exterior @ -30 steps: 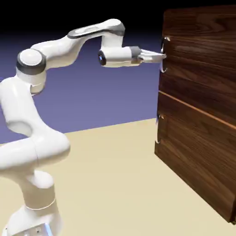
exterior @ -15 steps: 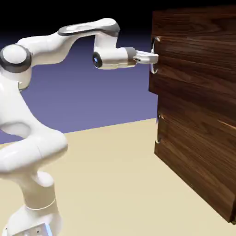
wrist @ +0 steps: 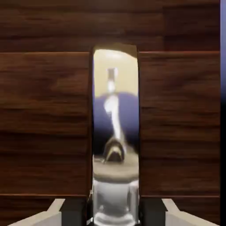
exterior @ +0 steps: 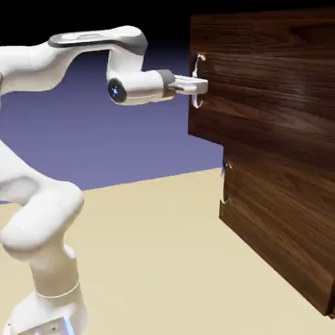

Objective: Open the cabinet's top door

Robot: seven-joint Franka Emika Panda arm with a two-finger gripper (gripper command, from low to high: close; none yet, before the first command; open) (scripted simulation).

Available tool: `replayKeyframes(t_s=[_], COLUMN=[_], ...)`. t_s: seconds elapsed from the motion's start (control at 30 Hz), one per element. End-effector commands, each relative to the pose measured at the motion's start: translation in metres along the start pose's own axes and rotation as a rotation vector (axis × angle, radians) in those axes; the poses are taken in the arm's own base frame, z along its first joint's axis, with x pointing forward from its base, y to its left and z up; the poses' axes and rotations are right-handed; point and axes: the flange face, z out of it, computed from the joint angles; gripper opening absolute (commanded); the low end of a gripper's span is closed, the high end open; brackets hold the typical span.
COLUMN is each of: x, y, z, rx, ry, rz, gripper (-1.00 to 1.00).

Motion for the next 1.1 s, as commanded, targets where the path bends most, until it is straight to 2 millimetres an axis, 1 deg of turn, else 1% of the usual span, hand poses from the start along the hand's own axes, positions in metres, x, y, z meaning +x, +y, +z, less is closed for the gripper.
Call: replayKeyframes(t_s=[0.0,0.2,0.33,0.47,0.77,1.07], x=[-0.001,-0.014,-0.025,-0.038,-0.067,-0.104], y=[-0.002,-0.014,-0.026,-0.038,-0.067,-0.104], z=[-0.007,-0.056,-0.092,-0.123,-0.183,-0.239], rx=[-0.011,-0.08,-0.133,-0.181,-0.278,-0.381], ry=[0.011,0.079,0.132,0.18,0.277,0.38], rz=[0.001,0.001,0.001,0.0,0.0,0.0], gripper=[-1.0,-1.0,-1.0,-1.0,-1.0,-1.0])
